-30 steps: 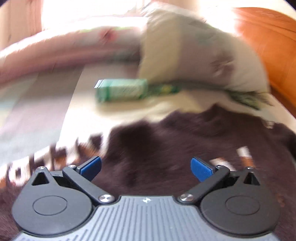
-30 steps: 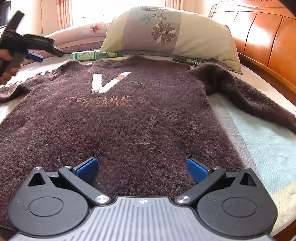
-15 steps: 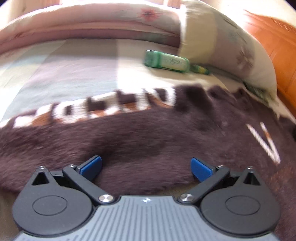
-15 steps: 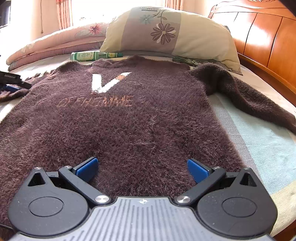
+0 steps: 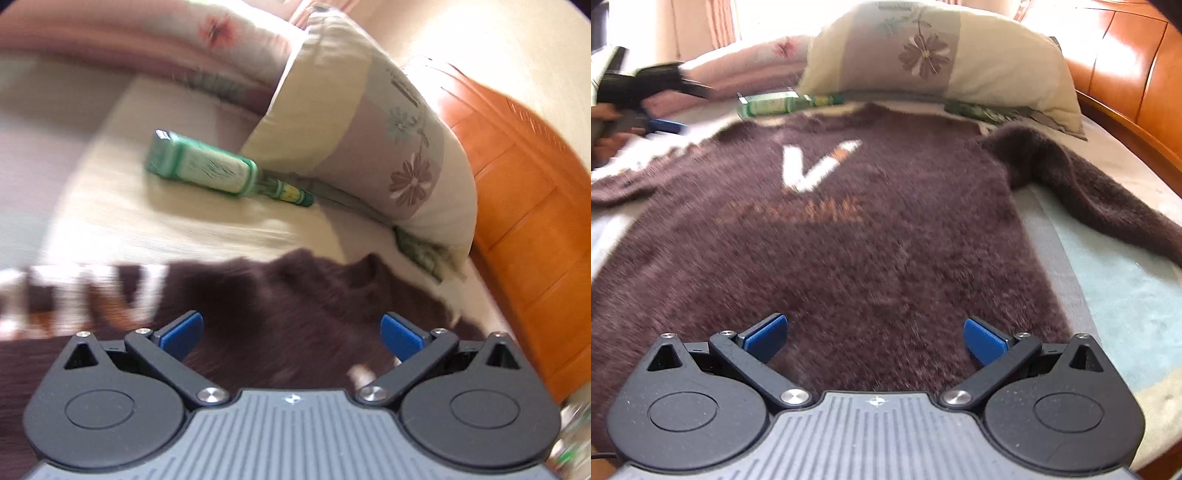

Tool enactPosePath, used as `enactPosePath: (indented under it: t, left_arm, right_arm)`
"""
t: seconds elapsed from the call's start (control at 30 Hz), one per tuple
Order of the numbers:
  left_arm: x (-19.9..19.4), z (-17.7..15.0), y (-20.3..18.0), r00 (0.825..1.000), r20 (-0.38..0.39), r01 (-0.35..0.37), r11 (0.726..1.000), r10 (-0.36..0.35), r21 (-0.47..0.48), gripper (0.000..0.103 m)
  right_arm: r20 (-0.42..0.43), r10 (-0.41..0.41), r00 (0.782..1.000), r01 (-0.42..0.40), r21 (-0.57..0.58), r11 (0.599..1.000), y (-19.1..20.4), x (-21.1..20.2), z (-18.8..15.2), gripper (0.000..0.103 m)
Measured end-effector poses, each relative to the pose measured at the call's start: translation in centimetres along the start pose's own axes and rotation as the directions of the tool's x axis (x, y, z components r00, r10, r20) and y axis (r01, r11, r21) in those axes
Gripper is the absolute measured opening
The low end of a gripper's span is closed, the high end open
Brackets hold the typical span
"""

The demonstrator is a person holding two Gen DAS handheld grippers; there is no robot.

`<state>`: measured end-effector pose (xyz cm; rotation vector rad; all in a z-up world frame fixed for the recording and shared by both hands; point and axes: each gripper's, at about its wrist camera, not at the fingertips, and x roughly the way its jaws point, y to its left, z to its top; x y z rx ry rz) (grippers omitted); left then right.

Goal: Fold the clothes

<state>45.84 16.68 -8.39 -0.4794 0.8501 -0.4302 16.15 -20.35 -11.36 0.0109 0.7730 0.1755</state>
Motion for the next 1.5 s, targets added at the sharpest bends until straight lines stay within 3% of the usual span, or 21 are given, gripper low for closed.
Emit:
enactPosePath:
  t: [0.07, 0.23, 0.3, 0.4, 0.53, 0.6, 0.67, 0.77, 0.87, 0.97, 1.03, 1.2, 1.33, 1.5]
  left_arm:
    - [2.4, 0.6, 0.6, 0.999, -0.009, 0.042, 0.995, -0.043, -0.088, 0.102]
    - [6.2, 1.4, 2.7, 0.998, -0.004, -0.056, 0.984, 0.057, -0.17, 0.102]
    - [6.8, 1.8, 2.7, 0.998, 0.013, -0.059, 0.982, 0.062, -0.178, 0.102]
    - [7.2, 2.5, 1.3, 0.99, 0.008, -0.137, 0.982, 0.139, -0.129, 0.102]
    - [6.0, 2.9, -1.1, 0.969, 0.046, -0.244, 0.97, 0.244, -0.002, 0.102]
    - [4.7, 2.7, -1.5, 0.973, 0.066, -0.22, 0.976, 0.219, -0.002, 0.102]
    - [4.6, 2.1, -1.5, 0.99, 0.03, -0.136, 0.99, 0.137, -0.039, 0.102]
    - [5.2, 1.3, -1.6, 0.998, -0.014, -0.06, 0.997, 0.059, -0.058, 0.102]
    - [6.6, 1.3, -1.7, 0.989, 0.007, -0.149, 0.988, 0.149, -0.032, 0.102]
    - [8.4, 2.0, -0.1, 0.987, 0.013, -0.156, 0.979, 0.159, -0.131, 0.102]
    - [8.7, 2.4, -0.2, 0.984, 0.054, -0.162, 0.977, 0.17, -0.138, 0.102]
    - [9.1, 3.3, -1.3, 0.956, 0.041, -0.286, 0.955, 0.29, -0.079, 0.102]
    - [6.4, 2.6, -2.5, 0.968, 0.091, -0.232, 0.972, 0.236, -0.049, 0.102]
    - [3.0, 1.1, -0.1, 0.968, 0.047, -0.244, 0.967, 0.247, -0.07, 0.102]
  right_arm:
    - [0.036, 0.044, 0.998, -0.045, 0.015, 0.999, -0.7, 0.1, -0.2, 0.103]
    - [0.113, 0.102, 0.988, -0.109, 0.059, 0.992, -2.2, 0.9, -1.2, 0.103]
    - [0.125, 0.094, 0.988, -0.1, 0.047, 0.994, -2.2, 1.3, -1.1, 0.103]
    - [0.1, 0.055, 0.994, -0.058, 0.029, 0.998, -1.5, 1.5, -0.8, 0.103]
    - [-0.027, -0.008, 1.0, 0.007, -0.046, 0.999, 0.9, 1.3, 0.7, 0.103]
    - [-0.021, 0.033, 0.999, -0.034, -0.07, 0.997, 1.6, 0.4, 1.1, 0.103]
    - [0.005, 0.078, 0.997, -0.078, -0.066, 0.995, 2.1, -0.1, 1.4, 0.103]
    - [-0.012, 0.124, 0.992, -0.125, -0.041, 0.991, 2.5, 0.8, 1.4, 0.103]
    - [-0.043, 0.12, 0.992, -0.122, -0.044, 0.992, 2.9, 1.4, 0.9, 0.103]
    - [-0.052, 0.111, 0.992, -0.114, -0.052, 0.992, 2.8, 1.7, 0.4, 0.103]
    - [-0.051, 0.103, 0.993, -0.106, -0.057, 0.993, 2.9, 1.9, 0.2, 0.103]
    - [-0.045, 0.059, 0.997, -0.063, -0.111, 0.992, 3.9, 2.2, -0.2, 0.103]
    - [-0.04, 0.063, 0.997, -0.067, -0.103, 0.992, 3.7, 2.2, -0.3, 0.103]
    - [-0.044, 0.05, 0.998, -0.054, -0.113, 0.992, 4.0, 2.2, -0.3, 0.103]
